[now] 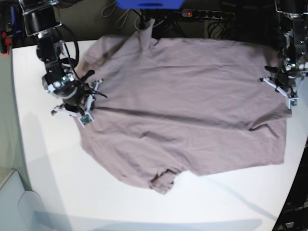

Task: Layout the t-shirt on the table in an organized manner, then fold the t-shirt properly
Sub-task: 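Grasp the shirt hem with the right gripper and drag it outward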

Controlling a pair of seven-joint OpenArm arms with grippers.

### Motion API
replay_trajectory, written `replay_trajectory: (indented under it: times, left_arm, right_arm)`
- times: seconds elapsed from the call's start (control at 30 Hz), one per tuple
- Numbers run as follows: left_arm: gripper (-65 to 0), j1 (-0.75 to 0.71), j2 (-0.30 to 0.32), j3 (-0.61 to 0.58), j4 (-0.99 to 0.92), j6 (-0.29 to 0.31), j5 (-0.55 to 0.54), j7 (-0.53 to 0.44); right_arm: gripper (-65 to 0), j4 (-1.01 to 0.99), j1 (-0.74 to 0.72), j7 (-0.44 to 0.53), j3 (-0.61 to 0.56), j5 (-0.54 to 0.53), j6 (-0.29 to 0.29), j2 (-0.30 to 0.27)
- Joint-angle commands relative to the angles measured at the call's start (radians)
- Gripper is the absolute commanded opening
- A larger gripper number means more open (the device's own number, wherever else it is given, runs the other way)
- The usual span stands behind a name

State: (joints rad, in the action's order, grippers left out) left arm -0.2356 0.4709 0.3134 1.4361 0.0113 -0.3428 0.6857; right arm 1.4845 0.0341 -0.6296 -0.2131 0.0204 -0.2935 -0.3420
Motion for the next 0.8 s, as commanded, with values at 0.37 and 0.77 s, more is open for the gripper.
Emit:
replay_trajectory:
  times: [0.37, 0.77]
  left_arm:
    - [-64.6, 0.006, -0.019, 0.005, 0.009, -0.004, -0.002, 0.088]
    - [-64.6, -0.160, -0.018, 0.077, 0.102, -0.004, -0.003, 0.087]
  right_arm:
    - [-51.7, 0.281, 0.019, -0.121, 0.125, 0.026, -0.011, 0.028]
    - [-51.7, -0.110, -0.287, -0.115, 0.062, 0.026, -0.011, 0.174]
